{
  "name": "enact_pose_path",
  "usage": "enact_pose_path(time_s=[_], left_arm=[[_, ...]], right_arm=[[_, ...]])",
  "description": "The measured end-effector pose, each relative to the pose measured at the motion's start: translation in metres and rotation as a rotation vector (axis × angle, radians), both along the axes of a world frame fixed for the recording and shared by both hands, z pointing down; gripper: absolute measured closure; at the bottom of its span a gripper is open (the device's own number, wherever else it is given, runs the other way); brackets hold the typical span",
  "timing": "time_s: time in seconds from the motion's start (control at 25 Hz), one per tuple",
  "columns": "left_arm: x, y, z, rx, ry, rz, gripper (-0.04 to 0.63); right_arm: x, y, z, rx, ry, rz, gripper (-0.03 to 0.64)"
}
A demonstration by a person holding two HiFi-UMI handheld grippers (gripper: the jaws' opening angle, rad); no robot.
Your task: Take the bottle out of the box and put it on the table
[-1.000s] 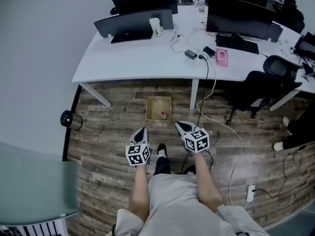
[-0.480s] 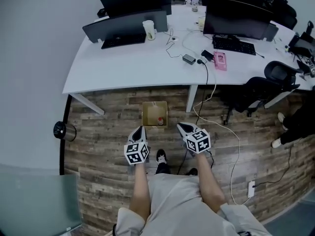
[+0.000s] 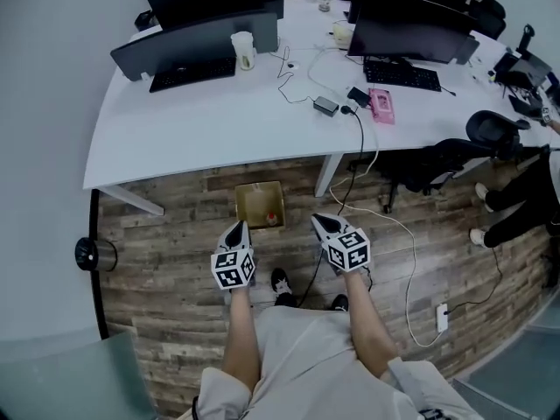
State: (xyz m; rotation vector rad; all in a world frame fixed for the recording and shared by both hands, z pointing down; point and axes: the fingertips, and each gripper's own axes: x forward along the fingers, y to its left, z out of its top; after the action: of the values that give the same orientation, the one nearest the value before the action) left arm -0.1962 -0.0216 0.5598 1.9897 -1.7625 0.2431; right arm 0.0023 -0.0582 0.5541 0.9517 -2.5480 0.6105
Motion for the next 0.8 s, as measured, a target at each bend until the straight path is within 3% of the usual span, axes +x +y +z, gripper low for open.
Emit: enact_pose_path(time_s=[0.16,0.32,0.48,0.8], left_arm=[[-0.018,-0.029,0.014,0.001,0.021,0.031,0.58],[-0.033,-0.031,0.036,-0.05,0.033,0.055,0.58],[-0.028,-0.043,0.045,-0.091,0.022,0.122,0.58],[-0.001,-0.093,0.106,-0.159,-0.053,0.24,0.58]], right_arm=[[-0.008,-0.023,0.006,0.023,0.02,0.062,0.578],[-0.007,-0.019,0.016,0.009,0.051,0.125,0.577],[0.011,-0.034,0.014,0.002,0.074,0.197,0.577],[0.032,-0.077,0.064,-0.012,0.103,0.2,0.577]])
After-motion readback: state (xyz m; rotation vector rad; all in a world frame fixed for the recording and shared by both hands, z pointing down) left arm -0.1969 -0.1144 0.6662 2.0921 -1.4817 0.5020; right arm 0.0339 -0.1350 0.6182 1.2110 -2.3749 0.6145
